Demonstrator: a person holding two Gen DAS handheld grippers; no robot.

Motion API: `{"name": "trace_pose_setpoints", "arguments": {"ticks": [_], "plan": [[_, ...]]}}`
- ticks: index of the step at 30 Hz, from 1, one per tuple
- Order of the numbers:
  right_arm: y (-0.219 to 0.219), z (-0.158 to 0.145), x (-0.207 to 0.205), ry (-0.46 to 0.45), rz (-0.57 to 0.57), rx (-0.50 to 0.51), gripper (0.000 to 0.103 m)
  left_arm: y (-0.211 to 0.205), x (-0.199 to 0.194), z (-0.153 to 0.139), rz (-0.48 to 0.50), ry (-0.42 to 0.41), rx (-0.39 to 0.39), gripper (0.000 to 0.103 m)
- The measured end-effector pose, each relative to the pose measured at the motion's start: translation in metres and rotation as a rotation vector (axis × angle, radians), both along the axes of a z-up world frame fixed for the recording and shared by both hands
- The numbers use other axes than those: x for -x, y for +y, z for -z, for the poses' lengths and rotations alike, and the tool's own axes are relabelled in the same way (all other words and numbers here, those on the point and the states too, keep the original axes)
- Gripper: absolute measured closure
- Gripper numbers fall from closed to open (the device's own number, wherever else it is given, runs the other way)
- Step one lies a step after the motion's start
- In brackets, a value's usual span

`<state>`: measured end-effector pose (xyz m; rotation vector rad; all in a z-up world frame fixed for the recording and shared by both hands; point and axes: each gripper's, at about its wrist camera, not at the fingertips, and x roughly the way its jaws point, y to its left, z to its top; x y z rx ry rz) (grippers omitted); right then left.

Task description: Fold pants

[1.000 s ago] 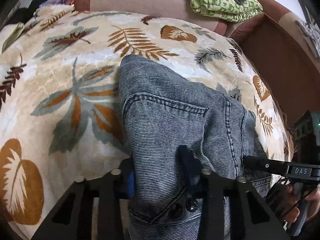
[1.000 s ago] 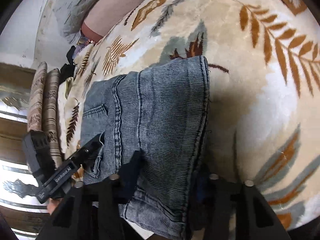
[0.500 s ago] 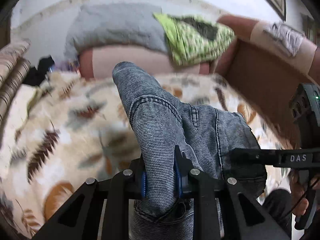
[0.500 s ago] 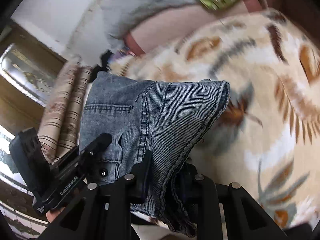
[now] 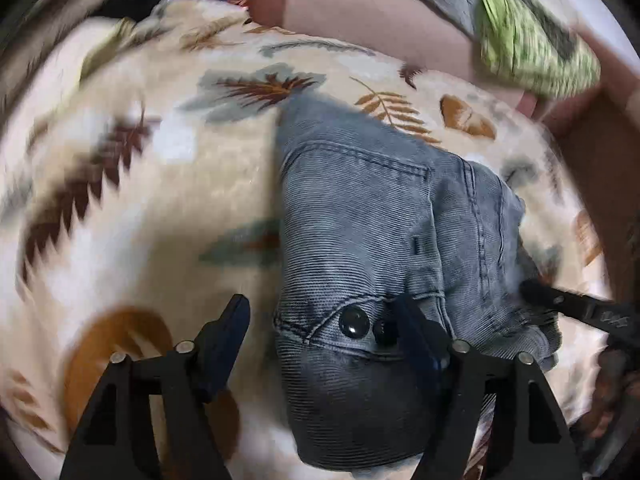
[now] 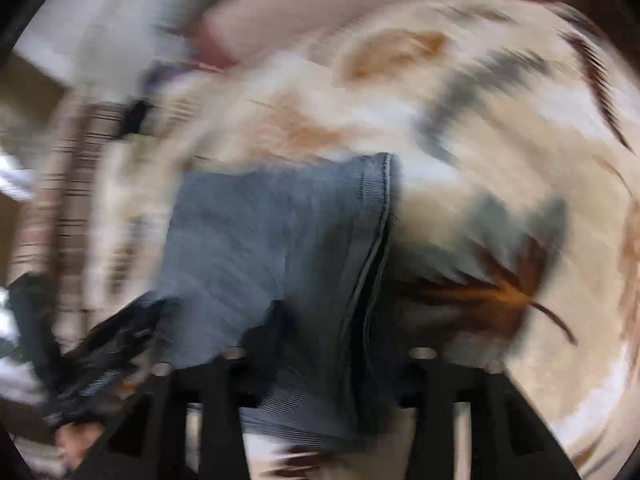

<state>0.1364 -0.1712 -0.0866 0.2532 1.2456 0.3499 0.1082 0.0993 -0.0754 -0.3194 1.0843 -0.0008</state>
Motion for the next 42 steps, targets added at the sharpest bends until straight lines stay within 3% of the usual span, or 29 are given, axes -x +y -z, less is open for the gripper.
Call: {"name": "trace_pose_setpoints", "arguments": {"ticks": [2, 5, 8, 10, 11, 12, 14, 18, 21, 23, 25, 27, 28, 32, 36, 40, 42], "plan": [[-0.013, -0.005, 0.01, -0.04, 0.034, -0.06, 0.05, 0.001, 0.017, -0.014, -0.011, -0.046, -0.051, 0.019], [-0.017, -0.04, 0.028, -0.174, 0.039, -0.04, 0.05, -0.012, 0.038, -0.043, 0.005, -0.139, -0.175, 0.019], [-0.011, -0.065, 0.046, -0.226, -0.017, -0.155, 0.044, -0.035, 0.047, -0.053, 0.082, -0.21, -0.259, 0.018], [0.005, -0.065, 0.055, -0.231, -0.084, -0.196, 0.034, -0.046, 0.044, -0.038, 0.114, -0.179, -0.326, 0.016], [0.015, -0.05, 0.056, -0.199, -0.126, -0.178, 0.032, -0.051, 0.038, -0.021, 0.141, -0.105, -0.352, 0.016], [0.022, -0.03, 0.051, -0.131, -0.143, -0.138, 0.032, -0.053, 0.034, -0.008, 0.161, -0.052, -0.336, 0.016], [0.022, 0.0, 0.042, -0.02, -0.11, -0.125, 0.034, -0.048, 0.039, -0.02, 0.13, -0.089, -0.293, 0.016], [0.022, -0.046, 0.034, -0.109, -0.106, -0.12, 0.034, -0.041, 0.049, -0.051, 0.096, -0.208, -0.301, 0.016], [0.029, -0.069, 0.013, -0.164, -0.12, -0.141, 0.034, -0.044, 0.033, -0.017, 0.123, -0.067, -0.295, 0.016], [0.04, -0.066, -0.016, -0.157, -0.123, -0.172, 0.029, -0.037, 0.034, -0.004, 0.092, -0.064, -0.222, 0.014], [0.054, -0.036, -0.052, -0.1, -0.117, -0.109, 0.027, -0.031, 0.032, -0.005, 0.061, -0.038, -0.17, 0.013], [0.062, 0.008, -0.078, 0.063, -0.083, -0.044, 0.023, -0.03, 0.031, -0.006, 0.063, -0.033, -0.158, 0.013], [0.062, 0.011, -0.082, 0.046, -0.071, -0.065, 0.018, -0.03, 0.032, -0.006, 0.065, -0.035, -0.167, 0.013], [0.063, -0.025, -0.06, -0.067, -0.118, -0.055, 0.018, -0.027, 0.03, -0.004, 0.049, -0.034, -0.159, 0.012], [0.042, -0.05, -0.013, -0.143, -0.133, -0.024, 0.018, -0.03, 0.034, -0.008, 0.037, -0.037, -0.165, 0.012], [0.023, -0.054, 0.037, -0.157, -0.147, -0.024, 0.017, -0.031, 0.04, -0.015, 0.037, -0.046, -0.187, 0.012], [0.022, -0.041, 0.053, -0.138, -0.157, -0.047, 0.014, -0.032, 0.041, -0.018, 0.034, -0.046, -0.198, 0.012]]}}
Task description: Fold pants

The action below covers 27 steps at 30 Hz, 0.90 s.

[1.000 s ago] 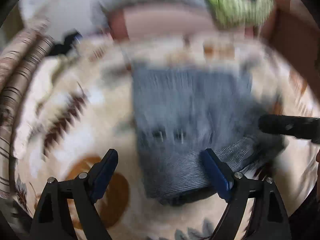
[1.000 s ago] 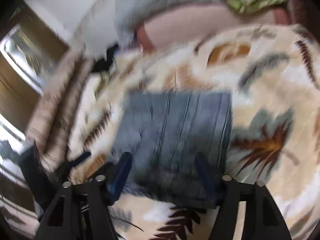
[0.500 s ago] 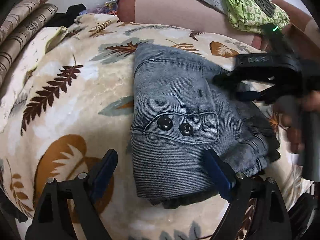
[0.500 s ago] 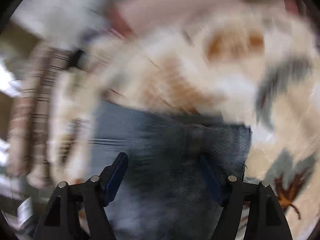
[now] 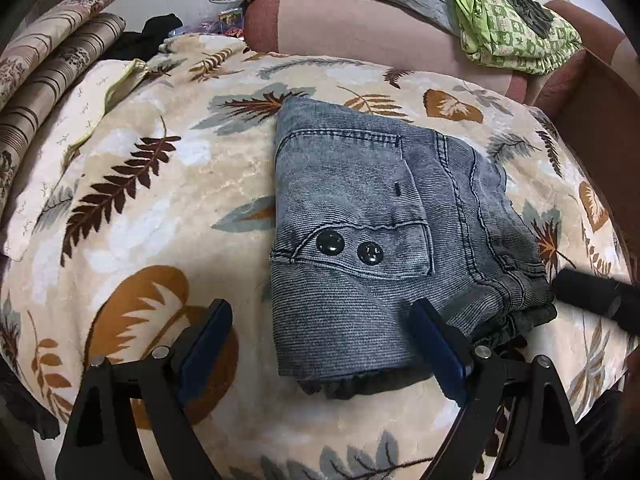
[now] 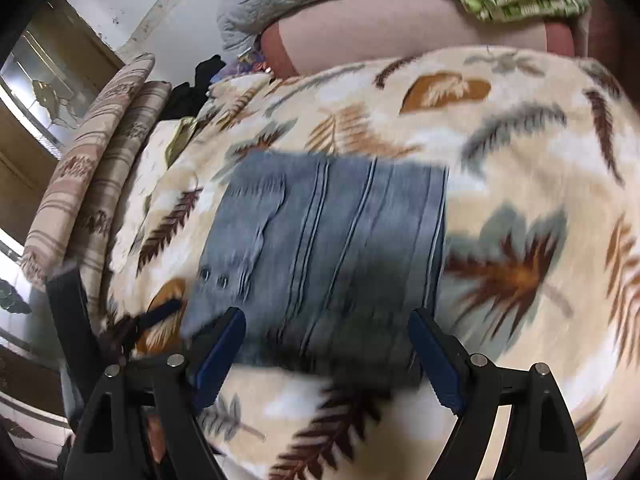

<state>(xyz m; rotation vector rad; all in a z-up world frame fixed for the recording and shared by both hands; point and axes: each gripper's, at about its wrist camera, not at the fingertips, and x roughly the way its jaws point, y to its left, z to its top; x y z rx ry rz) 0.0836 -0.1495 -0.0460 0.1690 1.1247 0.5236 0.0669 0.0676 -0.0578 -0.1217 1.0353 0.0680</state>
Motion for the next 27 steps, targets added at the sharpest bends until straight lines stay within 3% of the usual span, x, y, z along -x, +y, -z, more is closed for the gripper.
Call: {"name": "trace_pose_setpoints", "arguments": {"ticks": [3, 4, 7, 11, 21, 27], "plan": [[0.007, 0.048, -0.007, 0.085, -0.015, 0.108, 0.012, -0.001, 0.005, -0.008, -0.005, 0.001, -0.008, 0.012], [0.008, 0.048, -0.007, 0.063, -0.011, 0.113, 0.012, -0.001, 0.009, -0.014, 0.003, -0.012, -0.015, 0.012], [0.012, 0.02, 0.0, 0.013, -0.004, 0.08, 0.011, 0.0, 0.017, -0.027, 0.002, -0.046, -0.062, 0.012], [0.002, -0.004, 0.019, -0.087, 0.026, 0.101, 0.011, -0.001, 0.029, -0.04, 0.0, -0.06, -0.066, 0.012], [-0.039, -0.01, 0.083, -0.176, 0.115, 0.157, 0.011, -0.019, 0.042, -0.049, -0.001, -0.066, -0.11, 0.012], [-0.033, -0.018, 0.092, -0.238, 0.073, 0.234, 0.01, -0.025, 0.045, -0.056, 0.001, -0.074, -0.076, 0.012]]}}
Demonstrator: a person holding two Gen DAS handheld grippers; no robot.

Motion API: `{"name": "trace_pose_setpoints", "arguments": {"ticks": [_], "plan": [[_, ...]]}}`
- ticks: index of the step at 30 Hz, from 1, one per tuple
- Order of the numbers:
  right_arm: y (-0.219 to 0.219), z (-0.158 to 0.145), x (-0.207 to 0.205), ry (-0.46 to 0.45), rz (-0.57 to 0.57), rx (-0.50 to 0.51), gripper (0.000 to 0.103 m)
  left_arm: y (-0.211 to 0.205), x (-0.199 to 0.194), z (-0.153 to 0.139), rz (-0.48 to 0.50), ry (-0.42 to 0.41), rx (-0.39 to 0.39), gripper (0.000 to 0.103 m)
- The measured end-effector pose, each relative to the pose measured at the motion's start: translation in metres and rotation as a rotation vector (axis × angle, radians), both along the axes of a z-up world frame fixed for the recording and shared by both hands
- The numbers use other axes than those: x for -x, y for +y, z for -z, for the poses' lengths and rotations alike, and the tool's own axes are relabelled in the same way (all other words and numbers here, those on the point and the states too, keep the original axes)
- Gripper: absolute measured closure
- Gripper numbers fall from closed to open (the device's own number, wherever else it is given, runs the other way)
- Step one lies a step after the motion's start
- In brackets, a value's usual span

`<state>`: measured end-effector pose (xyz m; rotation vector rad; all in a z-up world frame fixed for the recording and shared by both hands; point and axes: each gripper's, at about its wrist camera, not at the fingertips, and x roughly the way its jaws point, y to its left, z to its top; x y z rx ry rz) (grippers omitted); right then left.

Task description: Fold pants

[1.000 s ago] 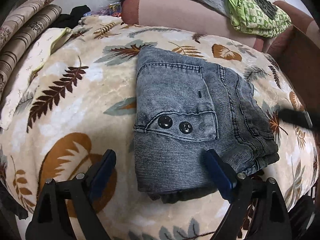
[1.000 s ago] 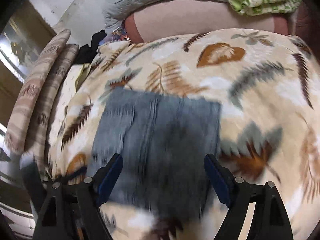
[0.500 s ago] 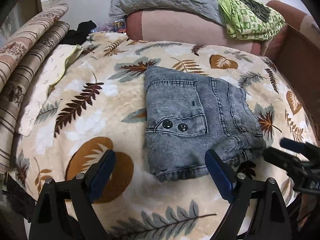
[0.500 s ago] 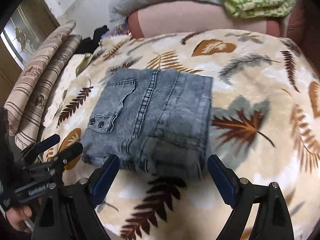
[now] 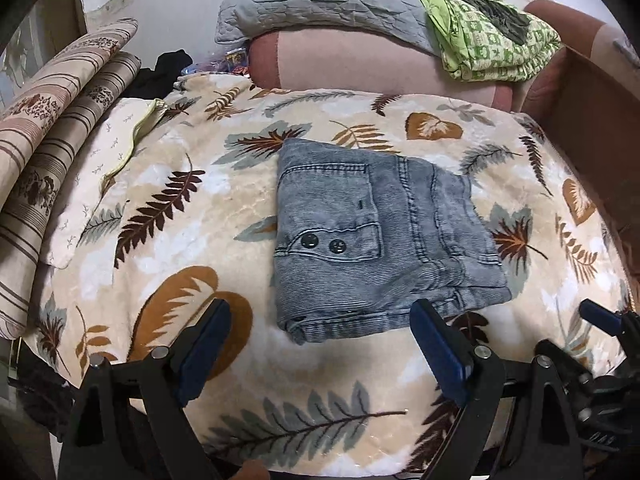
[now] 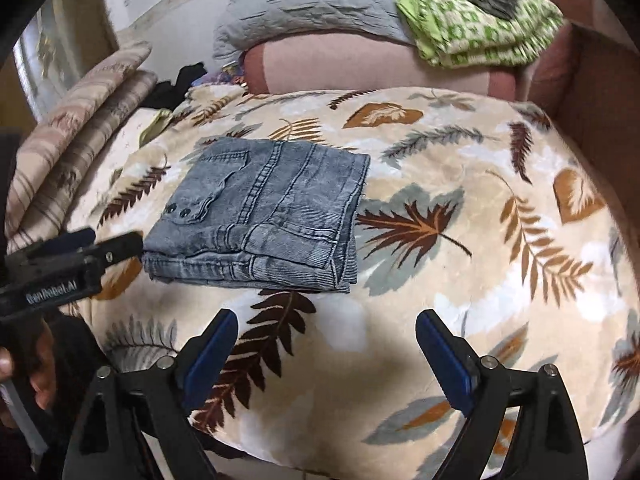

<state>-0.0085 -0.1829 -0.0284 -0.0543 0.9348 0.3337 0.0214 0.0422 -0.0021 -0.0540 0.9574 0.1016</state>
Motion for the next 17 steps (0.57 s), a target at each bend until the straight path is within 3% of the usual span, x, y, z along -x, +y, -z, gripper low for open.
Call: {"name": "trace_pose_setpoints", "arguments": {"ticks": [8, 17], "plan": [[0.008, 0.006, 0.002, 0.009, -0.025, 0.063, 0.009, 0.001, -0.003, 0.001, 0.004, 0.005, 0.044, 0.012], [0.01, 0.004, -0.008, 0.012, -0.027, 0.087, 0.009, 0.004, -0.022, -0.004, 0.026, -0.02, 0.086, 0.001]]}}
